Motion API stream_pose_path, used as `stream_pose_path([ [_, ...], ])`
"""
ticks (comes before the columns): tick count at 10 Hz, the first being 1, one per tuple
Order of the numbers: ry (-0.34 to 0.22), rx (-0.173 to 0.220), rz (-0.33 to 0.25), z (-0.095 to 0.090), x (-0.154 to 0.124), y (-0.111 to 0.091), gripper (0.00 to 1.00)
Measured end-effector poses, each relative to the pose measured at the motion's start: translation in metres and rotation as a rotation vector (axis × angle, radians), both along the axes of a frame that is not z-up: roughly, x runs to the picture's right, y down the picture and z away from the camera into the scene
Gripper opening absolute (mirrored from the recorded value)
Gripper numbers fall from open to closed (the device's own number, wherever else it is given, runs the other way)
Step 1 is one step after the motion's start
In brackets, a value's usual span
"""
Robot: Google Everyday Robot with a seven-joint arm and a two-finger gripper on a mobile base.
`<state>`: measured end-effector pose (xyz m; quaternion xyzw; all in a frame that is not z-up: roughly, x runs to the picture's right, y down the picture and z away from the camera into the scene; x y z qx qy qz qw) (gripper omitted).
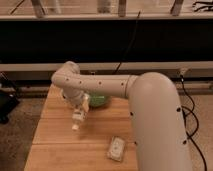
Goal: Place the bottle in the ceramic bowl
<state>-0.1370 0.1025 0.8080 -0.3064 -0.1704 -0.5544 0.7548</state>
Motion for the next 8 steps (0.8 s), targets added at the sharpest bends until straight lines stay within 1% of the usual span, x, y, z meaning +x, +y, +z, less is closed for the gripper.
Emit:
stream_pose_path([
  [3,0.029,0.027,0.019,0.025,0.007,-0.037,0.0],
  [4,0.045,0.044,0.038,0.033,0.015,-0.053,0.0],
  [5,0.058,0.054,0.057,0.037,0.023,-0.063,0.0],
  [6,0.067,0.057,0.069,0.04,0.028,-0.067,0.0],
  [7,0.089,0.064,0.094,0.046,0.042,-0.074,0.0],
  [8,0.099,0.066,0.107,0.049,0.05,-0.077,0.0],
])
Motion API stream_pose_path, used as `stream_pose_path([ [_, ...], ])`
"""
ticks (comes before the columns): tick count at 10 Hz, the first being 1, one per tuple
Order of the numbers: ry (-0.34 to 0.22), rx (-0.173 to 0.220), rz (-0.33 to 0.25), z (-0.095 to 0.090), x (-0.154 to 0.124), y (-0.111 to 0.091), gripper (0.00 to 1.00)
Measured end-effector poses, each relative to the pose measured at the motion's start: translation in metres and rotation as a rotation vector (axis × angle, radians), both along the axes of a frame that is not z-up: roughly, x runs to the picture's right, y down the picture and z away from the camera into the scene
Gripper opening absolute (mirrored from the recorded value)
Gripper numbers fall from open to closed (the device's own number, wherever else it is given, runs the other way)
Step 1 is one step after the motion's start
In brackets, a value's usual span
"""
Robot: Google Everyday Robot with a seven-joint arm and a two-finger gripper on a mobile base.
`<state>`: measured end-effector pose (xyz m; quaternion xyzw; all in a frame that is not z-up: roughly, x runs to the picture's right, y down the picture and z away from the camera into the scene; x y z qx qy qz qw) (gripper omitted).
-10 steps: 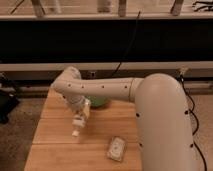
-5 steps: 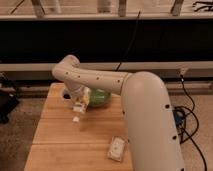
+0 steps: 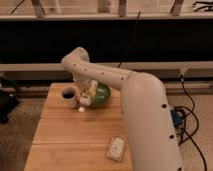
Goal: Place the bottle in the ceramic bowl
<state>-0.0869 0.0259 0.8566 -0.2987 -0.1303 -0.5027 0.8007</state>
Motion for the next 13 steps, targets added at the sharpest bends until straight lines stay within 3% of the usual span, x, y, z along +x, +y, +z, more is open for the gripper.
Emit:
stream_pose_path([
  [4,0.041,0.007,0.056,0.011,0.023,-0.008,0.0],
  [9,0.063,0.011,0.09,0.025,0.025,-0.015,0.03],
  [12,0.071,0.006,0.087,0.035,0.024,-0.012,0.3],
  [13,0.073,0.007,0.09,0.039,0.025,-0.011,0.43],
])
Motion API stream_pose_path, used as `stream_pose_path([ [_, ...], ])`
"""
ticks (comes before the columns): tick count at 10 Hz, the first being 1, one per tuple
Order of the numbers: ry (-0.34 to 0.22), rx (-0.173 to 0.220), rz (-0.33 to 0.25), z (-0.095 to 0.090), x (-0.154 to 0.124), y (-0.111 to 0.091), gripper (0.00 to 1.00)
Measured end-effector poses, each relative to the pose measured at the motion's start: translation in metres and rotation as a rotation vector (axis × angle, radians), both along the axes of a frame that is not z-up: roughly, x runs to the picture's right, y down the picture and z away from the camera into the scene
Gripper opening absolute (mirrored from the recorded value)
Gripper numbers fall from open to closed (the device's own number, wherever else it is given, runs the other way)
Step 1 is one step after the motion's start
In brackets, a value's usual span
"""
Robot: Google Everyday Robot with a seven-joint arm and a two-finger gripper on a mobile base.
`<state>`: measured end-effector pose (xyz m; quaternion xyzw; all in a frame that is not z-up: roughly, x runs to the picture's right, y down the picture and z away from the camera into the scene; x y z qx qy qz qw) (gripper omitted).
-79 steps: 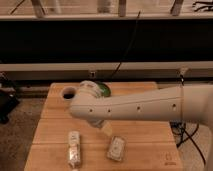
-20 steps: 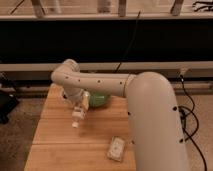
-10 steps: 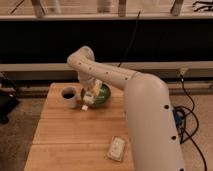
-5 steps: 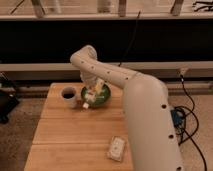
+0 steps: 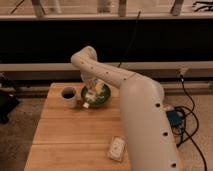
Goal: Place the bottle in the ceramic bowl
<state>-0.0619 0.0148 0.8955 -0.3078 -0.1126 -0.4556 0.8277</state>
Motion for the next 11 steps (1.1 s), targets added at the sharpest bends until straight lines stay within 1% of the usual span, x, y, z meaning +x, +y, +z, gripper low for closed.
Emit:
stream_pose_path([
  [2,-0.002,0.003,0.009,0.004,0.002,0.001,0.6],
  [3,-0.009,0.006,0.011,0.007,-0.001,0.002,0.74],
  [4,-0.013,0.008,0.01,0.008,-0.003,0.003,0.78],
  [5,-0.024,0.017,0.011,0.009,-0.006,0.004,0.8],
  [6,-0.033,0.024,0.016,0.009,-0.005,0.004,0.75],
  [8,-0.031,0.022,0.024,0.007,0.002,0.001,0.6],
  [10,-0.029,0.017,0.028,0.007,0.006,0.001,0.36],
  [11,-0.031,0.017,0.026,0.006,0.005,0.001,0.28],
])
